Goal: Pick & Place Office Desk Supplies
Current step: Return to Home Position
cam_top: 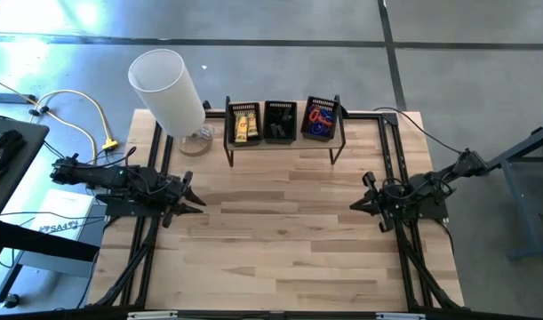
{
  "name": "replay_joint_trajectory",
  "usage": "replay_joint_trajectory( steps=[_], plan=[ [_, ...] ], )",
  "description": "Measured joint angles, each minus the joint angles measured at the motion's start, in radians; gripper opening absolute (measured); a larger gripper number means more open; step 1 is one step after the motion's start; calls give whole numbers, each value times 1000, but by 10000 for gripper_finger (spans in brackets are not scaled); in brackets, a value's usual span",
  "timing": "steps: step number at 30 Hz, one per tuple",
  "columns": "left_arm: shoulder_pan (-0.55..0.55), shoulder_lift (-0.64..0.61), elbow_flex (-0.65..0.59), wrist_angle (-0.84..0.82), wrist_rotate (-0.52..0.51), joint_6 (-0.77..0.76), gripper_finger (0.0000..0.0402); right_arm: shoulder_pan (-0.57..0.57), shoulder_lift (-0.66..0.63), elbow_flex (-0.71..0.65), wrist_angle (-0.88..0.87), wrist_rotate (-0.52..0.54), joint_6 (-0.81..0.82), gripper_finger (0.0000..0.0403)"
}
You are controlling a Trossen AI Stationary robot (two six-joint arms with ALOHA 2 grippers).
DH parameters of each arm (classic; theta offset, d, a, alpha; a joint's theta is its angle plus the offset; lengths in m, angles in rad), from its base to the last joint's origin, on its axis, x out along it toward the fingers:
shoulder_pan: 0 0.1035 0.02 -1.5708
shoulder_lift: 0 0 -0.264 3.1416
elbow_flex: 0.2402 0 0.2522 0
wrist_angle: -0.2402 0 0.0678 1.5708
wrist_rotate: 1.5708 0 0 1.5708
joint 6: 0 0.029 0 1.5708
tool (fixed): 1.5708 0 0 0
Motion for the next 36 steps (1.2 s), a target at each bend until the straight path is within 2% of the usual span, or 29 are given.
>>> replay_joint_trajectory(
  steps=[6, 20, 24, 30, 36],
  plan=[
    [0, 0, -4, 7, 0, -14, 101, 0, 5, 0, -1, 6, -47, 2],
    [0, 0, -185, 375, 25, 4, 101, 0, 6, -1, -4, 6, -48, 2],
    [0, 0, -187, 359, 11, 54, 101, 0, 6, -1, -5, 6, -48, 2],
    [23, 0, -189, 347, -151, 100, 101, 0, 6, -1, -5, 6, -48, 2],
    [71, 0, -190, 349, -105, 140, 101, 0, 6, -2, -5, 6, -48, 2]
  ],
)
